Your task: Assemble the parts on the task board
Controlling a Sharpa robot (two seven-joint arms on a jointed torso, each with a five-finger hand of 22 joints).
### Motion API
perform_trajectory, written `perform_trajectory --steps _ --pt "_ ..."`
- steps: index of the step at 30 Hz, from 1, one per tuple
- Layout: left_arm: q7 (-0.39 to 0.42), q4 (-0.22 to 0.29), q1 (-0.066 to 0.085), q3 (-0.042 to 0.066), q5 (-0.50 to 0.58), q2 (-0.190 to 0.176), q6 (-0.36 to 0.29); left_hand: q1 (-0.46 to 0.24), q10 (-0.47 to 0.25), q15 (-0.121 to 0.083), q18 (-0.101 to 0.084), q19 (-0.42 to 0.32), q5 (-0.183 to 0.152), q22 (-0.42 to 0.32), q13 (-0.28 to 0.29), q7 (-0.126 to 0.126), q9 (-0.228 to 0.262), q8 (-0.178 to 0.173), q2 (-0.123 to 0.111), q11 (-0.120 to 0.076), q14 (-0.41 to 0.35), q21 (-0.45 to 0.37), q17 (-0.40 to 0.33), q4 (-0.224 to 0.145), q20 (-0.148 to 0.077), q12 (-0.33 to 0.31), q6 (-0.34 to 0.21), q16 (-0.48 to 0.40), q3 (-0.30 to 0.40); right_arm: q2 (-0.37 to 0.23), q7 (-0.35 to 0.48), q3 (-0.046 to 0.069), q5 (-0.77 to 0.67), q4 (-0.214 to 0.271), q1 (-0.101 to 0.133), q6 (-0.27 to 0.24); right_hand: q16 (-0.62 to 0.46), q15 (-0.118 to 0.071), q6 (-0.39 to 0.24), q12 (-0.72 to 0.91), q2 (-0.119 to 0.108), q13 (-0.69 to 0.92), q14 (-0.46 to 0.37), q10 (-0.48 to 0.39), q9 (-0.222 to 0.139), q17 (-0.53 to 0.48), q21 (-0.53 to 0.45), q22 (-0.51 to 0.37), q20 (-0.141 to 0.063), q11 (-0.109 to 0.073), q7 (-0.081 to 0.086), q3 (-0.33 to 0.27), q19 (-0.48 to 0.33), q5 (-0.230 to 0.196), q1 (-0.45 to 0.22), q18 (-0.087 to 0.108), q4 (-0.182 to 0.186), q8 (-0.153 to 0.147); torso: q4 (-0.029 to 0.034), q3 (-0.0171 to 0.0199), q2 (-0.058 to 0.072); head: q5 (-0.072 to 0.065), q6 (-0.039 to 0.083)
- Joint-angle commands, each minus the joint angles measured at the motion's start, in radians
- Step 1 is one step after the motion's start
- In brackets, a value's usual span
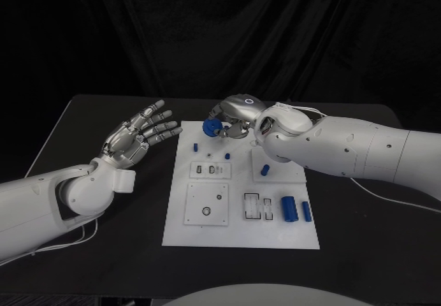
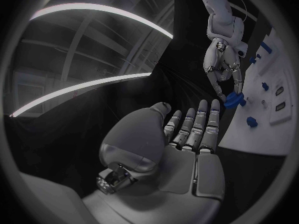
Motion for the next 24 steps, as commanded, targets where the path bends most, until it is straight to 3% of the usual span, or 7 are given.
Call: perform_trajectory --steps 1,11,24 --pt "0.025 0.001 -0.002 0.001 0.005 0.001 0.014 -0.012 0.001 0.002 -0.014 -0.007 0.003 0.001 -0.002 0.006 0.000 0.001 0.001 0.004 -0.005 0.004 -0.001 0.000 0.002 0.006 -0.002 0.003 0.004 -0.008 -0.048 0.001 0.001 0.006 -0.001 0.051 0.003 -0.005 0.081 0.003 -0.001 0.263 0.107 0.104 0.107 0.263 0.002 0.219 -0.004 -0.006 -0.052 -0.003 0.060 0.006 -0.009 -0.011 0.005 0.069 -0.0010 0.0005 -0.001 0.002 -0.003" --pt "0.022 -0.002 -0.003 0.001 0.005 0.003 0.017 -0.014 0.000 0.002 -0.014 -0.008 0.002 0.001 -0.002 0.006 0.000 0.001 0.001 0.005 -0.006 0.005 -0.001 -0.001 0.002 0.006 -0.003 0.005 0.008 -0.019 -0.070 0.000 0.001 0.007 -0.001 0.115 0.003 -0.003 0.073 0.003 -0.003 0.263 0.107 0.104 0.108 0.263 -0.005 0.213 -0.003 -0.004 -0.050 -0.003 0.054 0.005 -0.015 -0.008 0.008 0.063 -0.0016 0.0004 -0.001 0.004 -0.008" --pt "0.016 -0.004 -0.004 0.001 0.005 0.005 0.018 -0.015 0.000 0.002 -0.014 -0.009 0.003 0.001 -0.002 0.006 0.000 0.001 0.001 0.005 -0.006 0.005 -0.001 -0.001 0.002 0.007 -0.003 0.006 0.010 -0.013 -0.087 -0.002 0.001 -0.008 -0.003 0.194 0.003 -0.001 0.065 0.003 -0.002 0.263 0.107 0.104 0.108 0.263 -0.017 0.204 -0.001 -0.001 -0.047 -0.001 0.044 -0.007 -0.023 -0.004 0.012 0.055 0.0019 0.0000 -0.001 0.000 -0.010"
